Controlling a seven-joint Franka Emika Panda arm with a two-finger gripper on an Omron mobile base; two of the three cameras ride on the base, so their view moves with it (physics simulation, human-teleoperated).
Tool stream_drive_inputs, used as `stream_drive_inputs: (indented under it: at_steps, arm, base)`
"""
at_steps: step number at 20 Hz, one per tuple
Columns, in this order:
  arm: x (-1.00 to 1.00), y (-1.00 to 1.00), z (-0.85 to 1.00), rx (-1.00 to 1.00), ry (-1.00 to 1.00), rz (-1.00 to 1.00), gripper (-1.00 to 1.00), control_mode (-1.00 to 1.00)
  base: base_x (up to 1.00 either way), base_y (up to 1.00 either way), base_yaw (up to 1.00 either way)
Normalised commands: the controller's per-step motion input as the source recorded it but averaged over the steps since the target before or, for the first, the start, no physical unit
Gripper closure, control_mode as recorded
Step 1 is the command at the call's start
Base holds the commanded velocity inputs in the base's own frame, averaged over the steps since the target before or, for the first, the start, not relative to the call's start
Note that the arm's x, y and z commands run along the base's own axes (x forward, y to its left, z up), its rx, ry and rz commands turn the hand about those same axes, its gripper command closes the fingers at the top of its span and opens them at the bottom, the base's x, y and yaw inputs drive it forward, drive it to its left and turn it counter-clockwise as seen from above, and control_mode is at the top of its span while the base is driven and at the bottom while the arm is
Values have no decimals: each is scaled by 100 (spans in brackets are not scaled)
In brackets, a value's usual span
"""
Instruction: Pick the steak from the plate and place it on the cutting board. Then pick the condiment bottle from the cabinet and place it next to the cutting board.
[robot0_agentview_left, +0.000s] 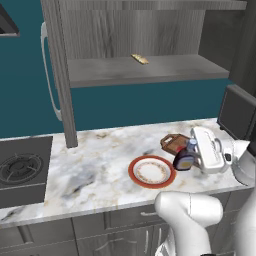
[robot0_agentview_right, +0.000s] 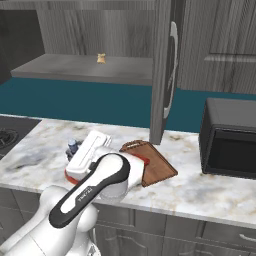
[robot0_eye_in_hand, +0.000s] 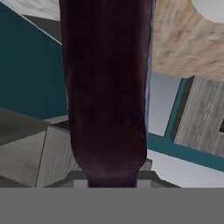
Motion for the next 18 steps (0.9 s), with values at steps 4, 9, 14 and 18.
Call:
stream_drive_inputs:
  at_steps: [4,9,14,18]
  arm:
    - [0,-46,-5,-7,0,0,100,-100]
    - [-2,-50,-26,-5,0,0,100,-100]
    - [-5,-32,-52,0,0,0,100,-100]
    - [-2,-25,-49,1,0,0,100,-100]
  base:
    - [0,0,0]
    - [0,0,0]
    - [0,0,0]
    - [0,0,0]
